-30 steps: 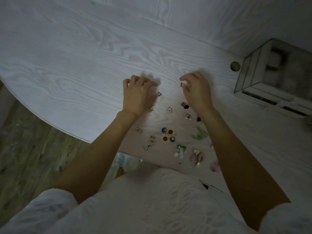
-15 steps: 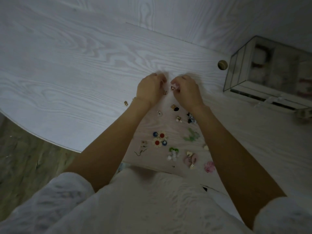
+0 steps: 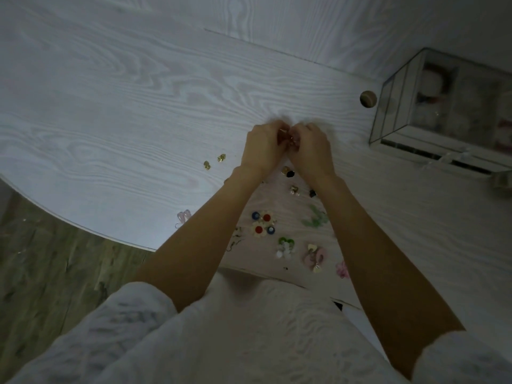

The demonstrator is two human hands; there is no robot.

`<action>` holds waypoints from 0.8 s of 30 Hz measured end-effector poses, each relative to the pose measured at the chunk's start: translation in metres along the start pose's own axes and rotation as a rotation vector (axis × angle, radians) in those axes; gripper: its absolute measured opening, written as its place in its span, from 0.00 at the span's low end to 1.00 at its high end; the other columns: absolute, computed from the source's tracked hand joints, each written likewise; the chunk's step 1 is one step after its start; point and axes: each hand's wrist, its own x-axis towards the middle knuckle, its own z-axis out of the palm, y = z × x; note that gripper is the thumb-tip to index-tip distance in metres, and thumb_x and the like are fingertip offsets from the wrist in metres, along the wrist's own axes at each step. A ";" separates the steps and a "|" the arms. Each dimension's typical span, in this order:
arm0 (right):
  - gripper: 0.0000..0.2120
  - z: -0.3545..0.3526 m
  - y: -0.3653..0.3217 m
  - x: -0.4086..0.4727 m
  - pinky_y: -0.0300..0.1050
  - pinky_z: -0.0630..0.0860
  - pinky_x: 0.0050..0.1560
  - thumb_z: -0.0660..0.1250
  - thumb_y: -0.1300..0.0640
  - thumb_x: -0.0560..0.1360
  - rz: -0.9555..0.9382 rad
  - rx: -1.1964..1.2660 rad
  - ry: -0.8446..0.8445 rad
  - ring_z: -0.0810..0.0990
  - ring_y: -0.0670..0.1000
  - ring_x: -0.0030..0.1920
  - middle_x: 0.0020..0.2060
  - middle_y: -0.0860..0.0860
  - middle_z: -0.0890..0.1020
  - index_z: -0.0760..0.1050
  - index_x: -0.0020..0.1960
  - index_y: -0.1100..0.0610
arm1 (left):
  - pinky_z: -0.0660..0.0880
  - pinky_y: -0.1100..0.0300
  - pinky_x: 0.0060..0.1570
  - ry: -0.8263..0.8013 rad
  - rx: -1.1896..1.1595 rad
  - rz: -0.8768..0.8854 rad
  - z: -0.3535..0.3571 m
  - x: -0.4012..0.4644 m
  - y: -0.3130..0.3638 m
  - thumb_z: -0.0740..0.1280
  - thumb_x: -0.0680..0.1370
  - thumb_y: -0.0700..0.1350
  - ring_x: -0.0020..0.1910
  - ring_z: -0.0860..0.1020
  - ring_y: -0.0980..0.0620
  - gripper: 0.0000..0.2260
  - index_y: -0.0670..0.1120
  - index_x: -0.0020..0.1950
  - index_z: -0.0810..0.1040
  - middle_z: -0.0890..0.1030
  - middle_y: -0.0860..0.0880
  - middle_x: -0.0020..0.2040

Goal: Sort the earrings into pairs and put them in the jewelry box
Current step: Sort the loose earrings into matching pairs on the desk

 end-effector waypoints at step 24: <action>0.14 0.040 -0.073 -0.051 0.50 0.75 0.54 0.61 0.69 0.73 -0.401 -0.013 -0.416 0.77 0.56 0.52 0.53 0.56 0.77 0.78 0.56 0.59 | 0.69 0.64 0.46 0.137 0.100 -0.152 -0.066 -0.088 -0.094 0.68 0.73 0.40 0.46 0.77 0.48 0.13 0.45 0.57 0.79 0.77 0.44 0.51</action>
